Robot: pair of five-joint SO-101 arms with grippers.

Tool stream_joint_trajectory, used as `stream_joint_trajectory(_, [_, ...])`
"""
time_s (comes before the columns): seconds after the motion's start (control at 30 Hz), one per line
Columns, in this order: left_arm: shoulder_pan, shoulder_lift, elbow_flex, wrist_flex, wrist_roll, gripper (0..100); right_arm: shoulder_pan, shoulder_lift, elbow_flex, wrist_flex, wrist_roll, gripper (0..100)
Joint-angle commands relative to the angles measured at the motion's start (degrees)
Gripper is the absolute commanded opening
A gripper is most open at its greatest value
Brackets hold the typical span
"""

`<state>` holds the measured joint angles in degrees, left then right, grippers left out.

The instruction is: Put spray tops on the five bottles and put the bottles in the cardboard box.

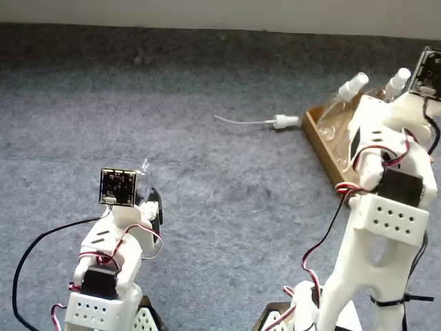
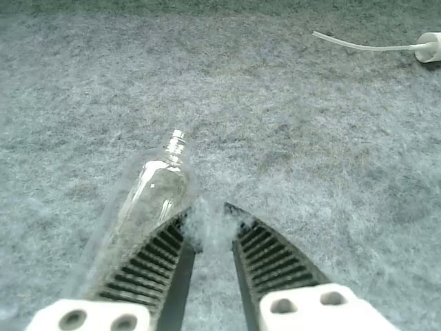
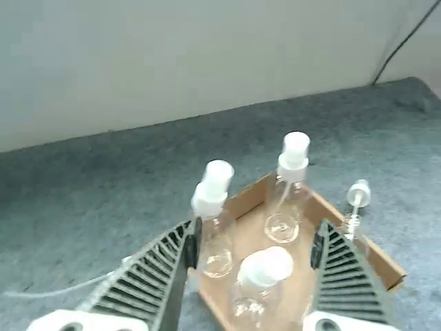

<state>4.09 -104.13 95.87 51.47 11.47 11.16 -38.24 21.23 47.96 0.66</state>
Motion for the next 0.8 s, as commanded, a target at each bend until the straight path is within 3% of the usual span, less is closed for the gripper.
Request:
stream_joint_trajectory(0.0, [-5.05,-0.48,-0.22,-1.23,-0.62,1,-6.73,-3.74,-0.66,4.88,0.62,22.4])
stream_joint_trajectory(0.2, [-18.33,-0.48,-4.35,-1.05,-0.62,1,-20.44,-3.74,-0.66,14.29,0.18,22.4])
stream_joint_trajectory(0.4, [-29.23,-0.48,-6.81,-1.23,-0.62,1,-30.20,-3.65,-0.75,15.08,0.18,22.4])
stream_joint_trajectory(0.6, [-31.52,-0.48,-7.08,-0.97,-9.67,1,-35.03,-3.65,-0.75,15.16,-3.78,22.4])
stream_joint_trajectory(0.77, [-31.60,-0.48,-7.08,-0.88,-10.29,1,-39.69,-3.56,-0.66,14.90,-9.58,22.4])
